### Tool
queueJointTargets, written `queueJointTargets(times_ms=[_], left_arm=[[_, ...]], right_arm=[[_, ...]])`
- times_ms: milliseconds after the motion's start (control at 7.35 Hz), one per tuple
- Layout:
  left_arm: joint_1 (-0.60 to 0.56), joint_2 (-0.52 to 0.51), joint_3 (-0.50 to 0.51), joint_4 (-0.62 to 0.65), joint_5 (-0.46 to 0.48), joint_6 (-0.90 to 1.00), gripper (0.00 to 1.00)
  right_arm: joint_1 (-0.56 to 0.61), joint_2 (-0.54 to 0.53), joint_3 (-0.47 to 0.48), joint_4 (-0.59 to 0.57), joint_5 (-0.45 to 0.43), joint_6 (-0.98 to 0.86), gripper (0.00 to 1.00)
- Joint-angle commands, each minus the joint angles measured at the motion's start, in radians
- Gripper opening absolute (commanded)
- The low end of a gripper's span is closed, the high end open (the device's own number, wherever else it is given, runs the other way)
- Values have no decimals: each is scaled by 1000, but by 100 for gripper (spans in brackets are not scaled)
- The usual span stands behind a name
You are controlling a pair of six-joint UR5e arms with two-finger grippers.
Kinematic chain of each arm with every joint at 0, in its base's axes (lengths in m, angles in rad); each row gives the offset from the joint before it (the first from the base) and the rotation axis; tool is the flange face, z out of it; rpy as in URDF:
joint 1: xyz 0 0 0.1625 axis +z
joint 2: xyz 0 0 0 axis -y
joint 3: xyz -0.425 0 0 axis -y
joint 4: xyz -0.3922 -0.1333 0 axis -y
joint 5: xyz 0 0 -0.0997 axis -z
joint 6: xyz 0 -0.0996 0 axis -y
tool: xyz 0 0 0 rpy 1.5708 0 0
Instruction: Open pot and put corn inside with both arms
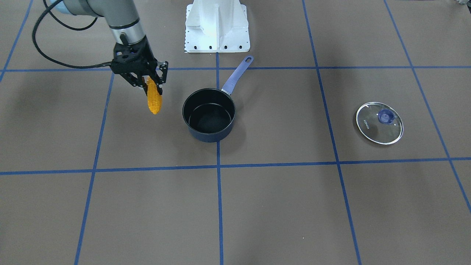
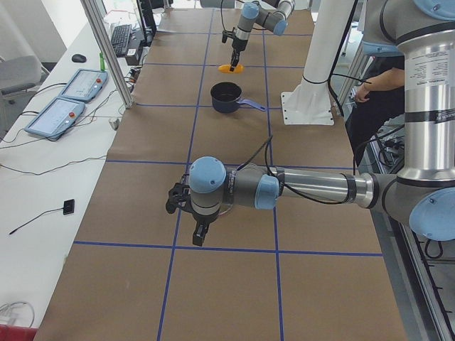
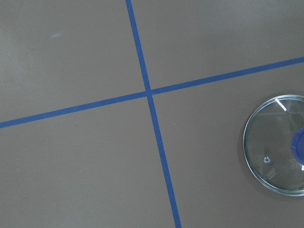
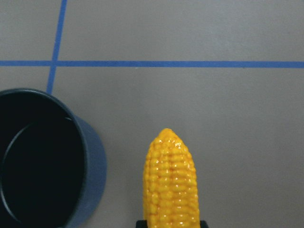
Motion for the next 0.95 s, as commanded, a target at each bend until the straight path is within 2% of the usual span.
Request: queueJointTargets(times_ms=[0, 136, 272, 680, 816], left_arm=[[1, 2, 0, 0, -1, 0, 99], [1, 2, 2, 1, -1, 0, 99], [1, 2, 2, 1, -1, 0, 99], [1, 5, 3, 3, 0, 0, 99], [1, 15, 0, 1, -1, 1, 99]], right_arm=[[-9, 208, -190, -22, -29, 26, 0], [-15, 249, -245, -13, -31, 35, 24], [-21, 253, -253, -13, -45, 51, 99], [17, 253, -229, -16, -36, 33, 100], [86, 253, -226, -20, 39, 4, 100]])
